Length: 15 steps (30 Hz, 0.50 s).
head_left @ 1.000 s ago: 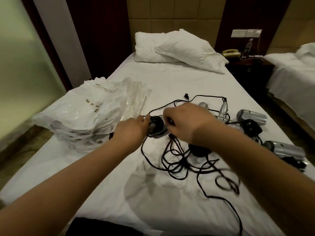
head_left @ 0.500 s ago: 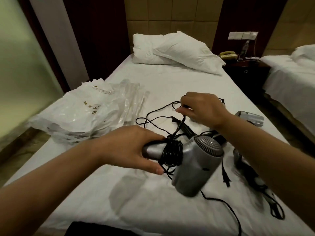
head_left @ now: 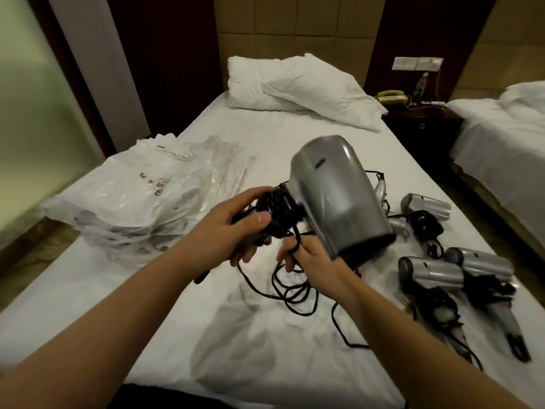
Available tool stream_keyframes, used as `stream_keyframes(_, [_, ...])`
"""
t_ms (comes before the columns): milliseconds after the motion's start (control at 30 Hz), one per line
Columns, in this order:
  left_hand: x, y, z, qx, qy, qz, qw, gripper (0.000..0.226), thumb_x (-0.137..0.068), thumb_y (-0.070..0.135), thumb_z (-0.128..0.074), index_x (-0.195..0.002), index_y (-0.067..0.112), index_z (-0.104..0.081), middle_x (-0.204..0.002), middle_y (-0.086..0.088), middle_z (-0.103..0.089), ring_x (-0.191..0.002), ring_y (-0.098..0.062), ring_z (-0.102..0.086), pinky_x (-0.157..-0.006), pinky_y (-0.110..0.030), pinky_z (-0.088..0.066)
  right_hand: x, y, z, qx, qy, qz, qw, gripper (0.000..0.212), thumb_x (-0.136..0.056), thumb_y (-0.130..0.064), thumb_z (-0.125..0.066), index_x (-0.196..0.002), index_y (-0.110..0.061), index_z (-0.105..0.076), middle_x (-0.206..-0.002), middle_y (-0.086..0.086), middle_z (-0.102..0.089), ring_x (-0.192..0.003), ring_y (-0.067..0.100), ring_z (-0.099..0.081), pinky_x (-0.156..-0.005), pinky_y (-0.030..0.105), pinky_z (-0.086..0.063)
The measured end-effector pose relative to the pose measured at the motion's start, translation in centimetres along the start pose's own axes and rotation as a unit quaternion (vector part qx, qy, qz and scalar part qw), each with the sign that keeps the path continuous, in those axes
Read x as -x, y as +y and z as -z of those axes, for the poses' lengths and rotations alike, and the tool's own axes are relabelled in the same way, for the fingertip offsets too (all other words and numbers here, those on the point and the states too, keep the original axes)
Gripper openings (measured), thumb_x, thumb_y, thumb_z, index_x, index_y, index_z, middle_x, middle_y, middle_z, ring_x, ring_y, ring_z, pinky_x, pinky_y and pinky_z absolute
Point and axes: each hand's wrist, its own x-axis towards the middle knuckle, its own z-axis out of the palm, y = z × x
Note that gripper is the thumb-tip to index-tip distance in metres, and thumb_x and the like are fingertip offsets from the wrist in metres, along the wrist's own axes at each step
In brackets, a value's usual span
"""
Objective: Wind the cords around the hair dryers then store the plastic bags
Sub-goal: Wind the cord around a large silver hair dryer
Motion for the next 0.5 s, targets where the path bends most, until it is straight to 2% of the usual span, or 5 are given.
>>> stream_keyframes(133, [-0.8,0.3,0.3,0.066,0.104,0.028,0.992,0.020,-0.095,0.033,-0.048,-0.102,0.018,-0.059,-0.073,-0.013,-0.060,-0.043,-0.018,-0.046,-0.039,-0.021,-0.034,1.6,-1.5,-0.5,-0.143,0.053,-0.013,0.988,0.030,-0.101,-0.020,-0.033,-0.090,-0.010,-0.060,-0.056,0.000,-0.052,-0.051,0.014,-0.046,-0.052,0.021,-0.039])
stream_keyframes(233, [-1.0,0.3,0.6,0.115,0.150,0.069,0.980,0.040,-0.098,0.041,-0.035,-0.100,0.009,-0.058,-0.070,-0.010,-0.059,-0.042,-0.016,-0.045,-0.037,-0.020,-0.033,1.7,-2.3,-0.4,-0.098,0.067,-0.005,0.993,0.031,-0.100,-0.025,-0.040,-0.078,-0.008,-0.055,-0.059,0.002,-0.040,-0.048,0.010,-0.034,-0.047,0.022,-0.031])
stream_keyframes(367, [-0.8,1.0,1.1,0.158,0.137,0.091,0.974,0.048,-0.097,0.048,-0.030,-0.094,0.011,-0.060,-0.066,-0.007,-0.059,-0.040,-0.015,-0.043,-0.036,-0.018,-0.031,0.3,-2.5,1.6,-0.044,0.060,-0.054,0.996,0.038,-0.099,-0.023,-0.042,-0.067,-0.006,-0.054,-0.058,0.004,-0.049,-0.054,0.013,-0.046,-0.057,0.024,-0.040])
stream_keyframes(433, [-0.4,1.5,1.4,0.149,0.125,0.085,0.977,0.048,-0.096,0.049,-0.031,-0.094,0.011,-0.060,-0.067,-0.008,-0.059,-0.041,-0.016,-0.043,-0.036,-0.019,-0.031,-0.6,-2.4,2.8,0.009,0.083,-0.094,0.992,0.037,-0.099,-0.021,-0.041,-0.072,-0.005,-0.060,-0.065,0.004,-0.058,-0.056,0.005,-0.052,-0.060,0.013,-0.040])
stream_keyframes(500, [-0.3,2.3,1.3,0.110,0.121,0.067,0.984,0.049,-0.094,0.049,-0.034,-0.096,0.008,-0.060,-0.069,-0.010,-0.061,-0.043,-0.017,-0.044,-0.037,-0.021,-0.032,-1.0,-2.4,3.4,-0.001,0.134,-0.092,0.987,0.039,-0.101,-0.026,-0.037,-0.084,-0.004,-0.065,-0.084,0.010,-0.067,-0.075,0.009,-0.060,-0.072,0.017,-0.044])
